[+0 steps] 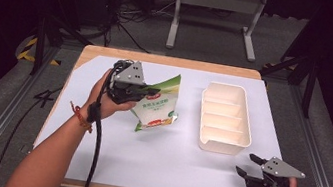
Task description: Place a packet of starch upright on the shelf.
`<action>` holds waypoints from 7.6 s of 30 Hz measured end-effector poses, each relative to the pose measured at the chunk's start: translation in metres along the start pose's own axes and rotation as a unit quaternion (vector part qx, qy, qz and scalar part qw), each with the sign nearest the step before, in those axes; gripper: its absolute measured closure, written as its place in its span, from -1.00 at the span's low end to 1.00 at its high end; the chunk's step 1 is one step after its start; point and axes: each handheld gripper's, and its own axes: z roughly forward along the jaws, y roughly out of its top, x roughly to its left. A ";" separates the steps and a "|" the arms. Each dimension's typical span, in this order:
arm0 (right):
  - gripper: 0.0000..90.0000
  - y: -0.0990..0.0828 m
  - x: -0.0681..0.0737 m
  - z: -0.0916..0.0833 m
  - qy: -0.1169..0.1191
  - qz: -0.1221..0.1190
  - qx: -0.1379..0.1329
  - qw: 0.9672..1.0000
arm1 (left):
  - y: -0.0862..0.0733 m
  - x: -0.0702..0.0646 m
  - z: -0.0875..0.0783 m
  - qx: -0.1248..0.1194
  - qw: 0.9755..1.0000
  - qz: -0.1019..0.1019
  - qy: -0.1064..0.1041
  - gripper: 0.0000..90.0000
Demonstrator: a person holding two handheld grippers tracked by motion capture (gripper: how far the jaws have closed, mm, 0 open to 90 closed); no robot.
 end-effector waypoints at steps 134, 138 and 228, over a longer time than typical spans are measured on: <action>-0.29 -0.003 0.002 0.000 0.006 -0.006 0.008 1.000 | 0.075 -0.022 0.201 0.041 0.989 0.034 -0.141 0.89; -0.29 -0.003 0.002 0.001 0.008 -0.010 0.009 1.000 | 0.076 -0.022 0.197 0.048 0.989 0.040 -0.134 0.87; -0.46 -0.002 0.001 -0.002 -0.017 0.001 0.002 1.000 | -0.037 -0.038 0.065 0.122 0.988 0.084 0.033 -0.78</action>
